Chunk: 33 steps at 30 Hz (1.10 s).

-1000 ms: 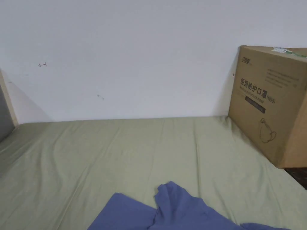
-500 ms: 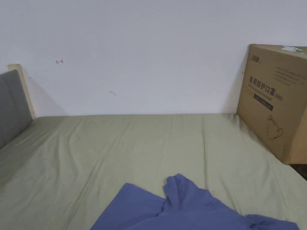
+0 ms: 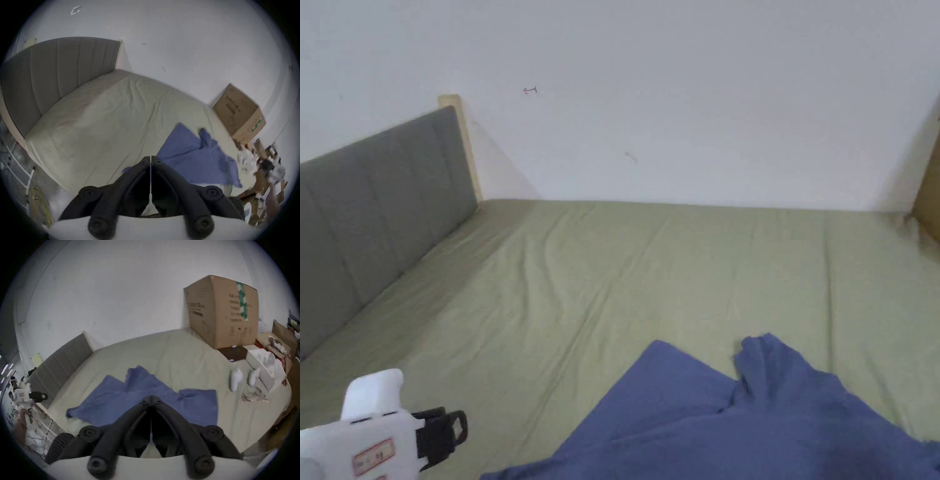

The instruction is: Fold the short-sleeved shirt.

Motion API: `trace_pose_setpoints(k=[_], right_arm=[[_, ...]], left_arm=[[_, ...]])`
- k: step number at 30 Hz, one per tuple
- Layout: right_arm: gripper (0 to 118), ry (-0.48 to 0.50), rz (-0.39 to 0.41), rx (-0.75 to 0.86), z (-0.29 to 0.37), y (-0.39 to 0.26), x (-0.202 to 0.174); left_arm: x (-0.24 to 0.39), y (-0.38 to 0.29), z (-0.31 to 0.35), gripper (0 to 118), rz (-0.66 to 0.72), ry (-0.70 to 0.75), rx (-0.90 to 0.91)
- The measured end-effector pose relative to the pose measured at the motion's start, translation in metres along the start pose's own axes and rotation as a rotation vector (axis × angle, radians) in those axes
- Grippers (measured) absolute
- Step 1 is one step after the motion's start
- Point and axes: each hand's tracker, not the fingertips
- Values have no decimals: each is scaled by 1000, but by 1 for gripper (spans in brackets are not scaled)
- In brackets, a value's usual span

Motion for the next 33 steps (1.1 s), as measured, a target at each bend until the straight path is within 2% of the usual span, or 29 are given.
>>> trace_pose_setpoints(k=[2,5,6,7,8,9,10,11,12,16,17,18,19,20,22,23,26,30,31,32,33], right_arm=[[0,71,8,-20,-8,7,-12],[0,83,35,-36,-18,10,-27],[0,97,39,-54,-22,10,-29],[0,106,40,-67,-26,10,-30],[0,110,41,-77,-29,9,-30],[0,109,44,-90,-32,7,-31],[0,102,44,-100,-34,6,-30],[0,99,43,-111,-36,4,-29],[0,99,38,-125,-38,2,-26],[0,81,19,-169,-48,-4,-19],[0,72,18,-179,-52,-5,-17],[0,63,19,-191,-57,-5,-15],[0,54,19,-201,-63,-5,-15],[0,50,18,-208,-68,-4,-14],[0,48,15,-219,-82,1,-13],[0,48,15,-221,-90,4,-14],[0,58,21,-247,-126,22,-12],[0,52,100,-323,-202,51,-6],[11,51,114,-371,-226,57,-3],[42,37,119,-396,-247,61,0],[92,29,114,-413,-268,65,5]], left_arm=[[2,-3,-18,1,-45,16,-71],[-9,-10,-64,1,-66,31,-225],[12,-17,-63,7,-78,54,-234],[14,-23,-74,26,-89,86,-242],[14,-27,-84,26,-81,96,-241],[14,-32,-95,36,-75,108,-255],[-13,-23,-118,58,-68,114,-272],[-19,-25,-131,94,-63,131,-304],[-22,-30,-142,118,-63,129,-325],[-33,-41,-178,115,-59,112,-378],[-28,-43,-180,115,-100,124,-395],[-23,-47,-178,113,-197,163,-382],[-20,-48,-173,106,-258,146,-362],[-20,-47,-168,93,-277,129,-333],[-12,-48,-150,19,-258,104,-251],[-9,-48,-143,0,-219,43,-222],[4,-35,-116,0,-219,35,-135],[28,-18,-72,0,-200,-44,-3],[34,-15,-64,0,-203,-59,11],[38,-12,-57,0,-206,-53,20],[43,-9,-52,0,-209,-54,25]])
